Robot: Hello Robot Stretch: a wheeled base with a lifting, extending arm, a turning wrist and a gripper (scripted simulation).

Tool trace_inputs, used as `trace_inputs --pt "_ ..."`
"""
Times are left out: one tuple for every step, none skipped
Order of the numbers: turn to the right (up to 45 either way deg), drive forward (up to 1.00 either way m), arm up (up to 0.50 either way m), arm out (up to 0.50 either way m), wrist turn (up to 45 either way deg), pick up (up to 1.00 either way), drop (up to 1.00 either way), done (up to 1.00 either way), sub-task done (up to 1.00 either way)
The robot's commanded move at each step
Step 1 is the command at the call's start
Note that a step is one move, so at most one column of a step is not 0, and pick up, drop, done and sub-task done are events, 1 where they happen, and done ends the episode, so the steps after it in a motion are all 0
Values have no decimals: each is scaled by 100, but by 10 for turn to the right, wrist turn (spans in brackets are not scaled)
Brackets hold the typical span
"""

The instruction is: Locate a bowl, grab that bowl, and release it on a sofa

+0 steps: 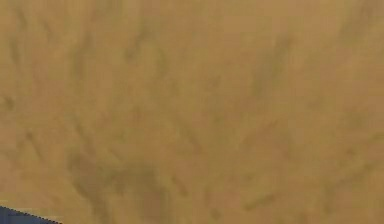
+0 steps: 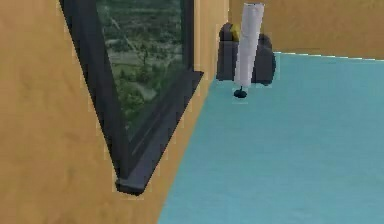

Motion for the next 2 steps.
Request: trace_inputs --pt "-450 0 0 0 0 0 0 0 0" --pt "-450 0 0 0 0 0 0 0 0"
